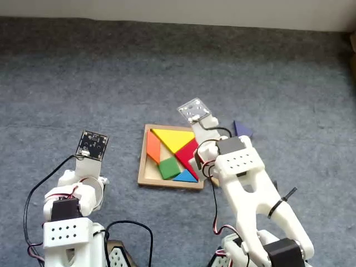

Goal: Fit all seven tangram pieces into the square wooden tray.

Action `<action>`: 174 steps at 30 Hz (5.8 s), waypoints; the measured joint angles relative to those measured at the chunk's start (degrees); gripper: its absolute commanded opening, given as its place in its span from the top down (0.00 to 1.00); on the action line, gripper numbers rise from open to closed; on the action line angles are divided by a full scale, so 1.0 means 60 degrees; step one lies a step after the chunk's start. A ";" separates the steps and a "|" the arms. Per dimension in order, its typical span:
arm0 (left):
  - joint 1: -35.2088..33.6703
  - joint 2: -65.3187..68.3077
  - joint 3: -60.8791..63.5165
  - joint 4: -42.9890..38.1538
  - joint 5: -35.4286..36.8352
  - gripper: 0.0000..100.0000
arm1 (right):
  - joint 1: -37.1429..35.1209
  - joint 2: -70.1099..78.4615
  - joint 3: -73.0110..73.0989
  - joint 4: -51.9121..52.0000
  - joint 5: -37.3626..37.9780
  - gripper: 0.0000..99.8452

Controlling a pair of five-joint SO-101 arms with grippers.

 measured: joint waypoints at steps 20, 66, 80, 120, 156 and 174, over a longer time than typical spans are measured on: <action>0.0000 0.0000 0.0000 0.0000 0.0000 0.85 | 0.0425 0.2256 -0.0015 -0.0484 -0.2462 0.77; 0.0000 0.0000 0.0000 0.0000 0.0000 0.85 | 0.1026 0.2344 0.0000 -0.0967 -0.3443 0.84; 0.0000 0.0000 0.0000 0.0000 0.0000 0.85 | 0.1026 0.2344 0.0000 -0.0762 -0.3443 0.84; 0.0000 0.0000 0.0000 0.0000 0.0000 0.85 | 0.0879 0.0733 -0.0484 0.0484 -0.1099 0.89; 0.0000 0.0000 0.0000 0.0000 0.0000 0.85 | -0.2579 0.2286 -0.1260 -0.0762 0.8322 0.89; 0.0000 0.0000 0.0000 0.0000 0.0000 0.85 | -0.3033 0.2286 -0.1260 -0.1392 0.8527 0.67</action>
